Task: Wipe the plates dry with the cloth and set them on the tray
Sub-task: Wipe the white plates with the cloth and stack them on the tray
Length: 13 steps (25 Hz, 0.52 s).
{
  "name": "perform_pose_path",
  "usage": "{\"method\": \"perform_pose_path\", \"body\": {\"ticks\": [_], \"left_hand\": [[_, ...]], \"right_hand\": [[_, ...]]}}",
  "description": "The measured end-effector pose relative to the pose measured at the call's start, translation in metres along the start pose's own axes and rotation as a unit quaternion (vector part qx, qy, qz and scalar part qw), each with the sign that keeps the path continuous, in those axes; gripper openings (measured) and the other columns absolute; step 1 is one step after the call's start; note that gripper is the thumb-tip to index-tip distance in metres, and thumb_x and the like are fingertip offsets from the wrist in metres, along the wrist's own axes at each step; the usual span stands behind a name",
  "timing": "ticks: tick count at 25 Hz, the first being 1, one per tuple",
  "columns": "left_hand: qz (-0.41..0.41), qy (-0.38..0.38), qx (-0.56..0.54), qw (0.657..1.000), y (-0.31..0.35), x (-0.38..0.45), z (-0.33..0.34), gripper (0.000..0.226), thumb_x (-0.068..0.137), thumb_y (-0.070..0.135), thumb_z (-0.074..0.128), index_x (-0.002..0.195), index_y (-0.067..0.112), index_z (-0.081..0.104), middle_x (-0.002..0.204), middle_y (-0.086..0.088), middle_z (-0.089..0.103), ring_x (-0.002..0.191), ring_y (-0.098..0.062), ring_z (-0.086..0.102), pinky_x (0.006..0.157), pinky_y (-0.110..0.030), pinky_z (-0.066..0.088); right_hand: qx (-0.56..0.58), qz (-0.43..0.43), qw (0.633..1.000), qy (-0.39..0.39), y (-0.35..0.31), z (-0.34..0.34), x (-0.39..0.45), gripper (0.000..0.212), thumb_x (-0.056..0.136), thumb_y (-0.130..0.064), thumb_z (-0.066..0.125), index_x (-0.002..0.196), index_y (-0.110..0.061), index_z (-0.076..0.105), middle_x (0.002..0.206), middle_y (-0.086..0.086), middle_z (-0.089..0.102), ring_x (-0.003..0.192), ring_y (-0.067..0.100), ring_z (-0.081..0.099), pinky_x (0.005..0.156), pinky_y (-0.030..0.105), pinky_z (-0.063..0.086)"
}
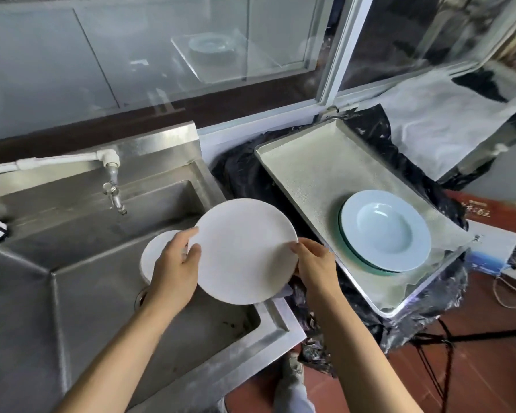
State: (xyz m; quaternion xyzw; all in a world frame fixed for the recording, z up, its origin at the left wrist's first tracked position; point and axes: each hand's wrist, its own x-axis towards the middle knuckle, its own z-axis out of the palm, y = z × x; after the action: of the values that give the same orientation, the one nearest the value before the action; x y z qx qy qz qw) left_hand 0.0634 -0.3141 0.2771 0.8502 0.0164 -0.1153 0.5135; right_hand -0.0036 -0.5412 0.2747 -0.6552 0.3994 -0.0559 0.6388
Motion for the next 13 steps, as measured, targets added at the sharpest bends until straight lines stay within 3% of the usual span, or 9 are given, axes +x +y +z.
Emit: {"method": "perform_pose_path", "body": {"ticks": [2,4,6,11,13], "left_hand": [[-0.013,-0.004,-0.049,0.999,0.017,0.006,0.029,0.031,0.103,0.021,0.048,0.128,0.035,0.06,0.125,0.005,0.065,0.114,-0.02,0.062,0.098,-0.051,0.052],[-0.024,-0.018,-0.059,0.998,0.035,0.011,0.068,0.03,0.102,0.022,0.048,0.125,0.036,0.06,0.121,0.003,0.066,0.111,-0.018,0.063,0.098,-0.05,0.052],[-0.035,-0.037,-0.075,0.996,0.053,0.014,0.109,0.029,0.102,0.021,0.048,0.126,0.034,0.06,0.119,0.002,0.066,0.109,-0.019,0.064,0.099,-0.052,0.051],[-0.069,-0.07,-0.096,0.99,0.087,0.024,0.203,0.031,0.103,0.017,0.047,0.13,0.027,0.058,0.125,-0.002,0.064,0.113,-0.019,0.062,0.102,-0.053,0.05],[-0.078,-0.072,-0.11,0.988,0.097,0.032,0.229,0.032,0.102,0.014,0.048,0.13,0.025,0.06,0.122,-0.002,0.066,0.112,-0.02,0.064,0.101,-0.054,0.05]], "right_hand": [[-0.007,-0.02,1.0,0.02,0.001,-0.029,0.02,0.011,0.09,-0.014,0.064,0.083,-0.017,0.073,0.081,0.007,0.071,0.074,0.014,0.06,0.072,0.029,0.051],[-0.015,-0.022,0.999,0.045,0.0,-0.065,0.045,0.007,0.091,-0.018,0.067,0.092,-0.024,0.07,0.093,0.0,0.073,0.077,0.016,0.063,0.075,0.035,0.054],[-0.007,-0.016,0.998,0.055,0.001,-0.1,0.069,0.006,0.093,-0.02,0.068,0.099,-0.021,0.068,0.098,0.002,0.072,0.082,0.019,0.064,0.08,0.039,0.054],[0.025,0.01,0.997,0.075,0.004,-0.174,0.121,0.009,0.094,-0.021,0.065,0.101,-0.027,0.065,0.09,-0.007,0.069,0.077,0.014,0.063,0.06,0.027,0.05],[0.029,0.015,0.996,0.08,0.003,-0.192,0.141,0.01,0.094,-0.021,0.065,0.102,-0.027,0.065,0.091,-0.004,0.069,0.076,0.017,0.062,0.063,0.027,0.05]]}}
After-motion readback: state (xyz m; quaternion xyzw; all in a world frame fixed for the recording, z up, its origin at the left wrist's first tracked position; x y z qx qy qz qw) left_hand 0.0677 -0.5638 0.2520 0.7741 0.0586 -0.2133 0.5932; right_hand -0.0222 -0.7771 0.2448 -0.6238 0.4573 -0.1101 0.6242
